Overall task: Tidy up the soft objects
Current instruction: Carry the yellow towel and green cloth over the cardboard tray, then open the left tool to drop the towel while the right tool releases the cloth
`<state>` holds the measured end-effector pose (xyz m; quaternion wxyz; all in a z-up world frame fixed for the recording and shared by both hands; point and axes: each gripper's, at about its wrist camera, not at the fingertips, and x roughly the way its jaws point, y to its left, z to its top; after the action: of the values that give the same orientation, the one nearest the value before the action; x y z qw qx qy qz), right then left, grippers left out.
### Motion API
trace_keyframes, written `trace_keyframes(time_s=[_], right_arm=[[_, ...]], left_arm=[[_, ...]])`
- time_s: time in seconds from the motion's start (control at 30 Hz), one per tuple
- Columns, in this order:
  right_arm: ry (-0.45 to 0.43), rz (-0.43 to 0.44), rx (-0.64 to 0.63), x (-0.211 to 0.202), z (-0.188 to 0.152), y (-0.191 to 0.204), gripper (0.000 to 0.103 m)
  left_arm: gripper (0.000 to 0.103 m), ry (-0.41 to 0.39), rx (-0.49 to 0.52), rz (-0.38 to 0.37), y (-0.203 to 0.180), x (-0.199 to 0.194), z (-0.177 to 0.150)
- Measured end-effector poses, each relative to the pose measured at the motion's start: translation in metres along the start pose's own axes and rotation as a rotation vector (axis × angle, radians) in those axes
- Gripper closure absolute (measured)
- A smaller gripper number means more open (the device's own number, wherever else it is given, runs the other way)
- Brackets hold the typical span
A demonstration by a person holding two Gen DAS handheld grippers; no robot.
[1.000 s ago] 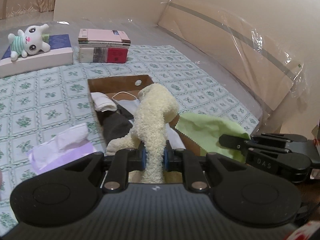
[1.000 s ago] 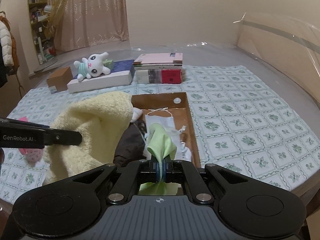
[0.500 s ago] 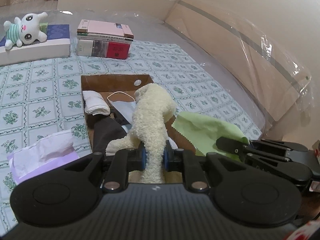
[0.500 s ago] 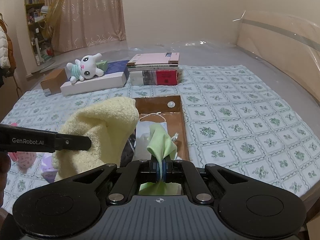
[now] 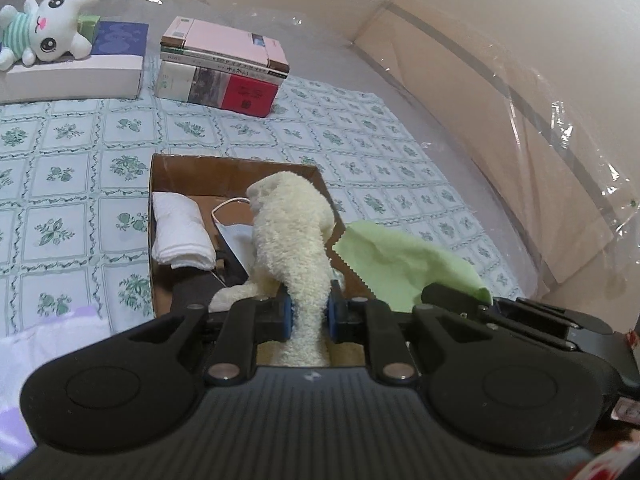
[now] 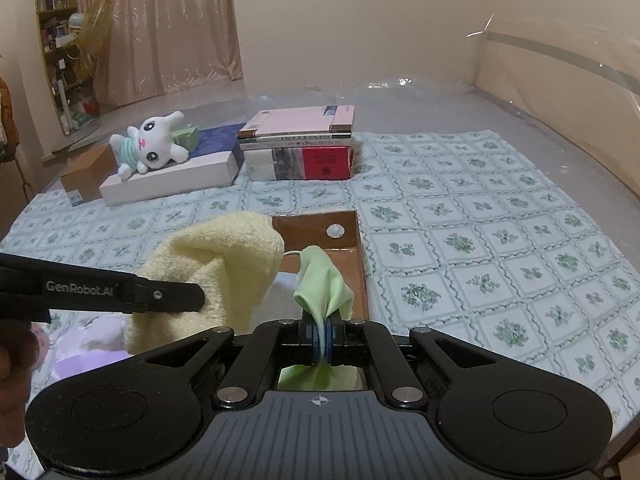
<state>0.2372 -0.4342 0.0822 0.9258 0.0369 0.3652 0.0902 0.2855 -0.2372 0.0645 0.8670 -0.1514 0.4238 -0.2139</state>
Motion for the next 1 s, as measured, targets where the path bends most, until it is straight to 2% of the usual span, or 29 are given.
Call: trace_keyframes(time_s=[0.3, 0.43, 0.8, 1.0], right_arm=[[0.036, 0.015, -0.004, 0.048, 0.007, -0.004, 0.099], [0.055, 0.018, 0.000, 0.066, 0.005, -0.004, 0.099], [0.128, 0.006, -0.007, 0.101, -0.018, -0.006, 0.100], [0.159, 0.008, -0.003, 0.110, -0.031, -0.006, 0.099]], left_arm=[[0.089, 0.012, 0.007, 0.078, 0.035, 0.050, 0.014], [0.089, 0.038, -0.019, 0.077, 0.050, 0.074, 0.017], [0.088, 0.086, 0.039, 0.087, 0.044, 0.112, 0.008], [0.085, 0.090, 0.056, 0.090, 0.041, 0.108, 0.008]])
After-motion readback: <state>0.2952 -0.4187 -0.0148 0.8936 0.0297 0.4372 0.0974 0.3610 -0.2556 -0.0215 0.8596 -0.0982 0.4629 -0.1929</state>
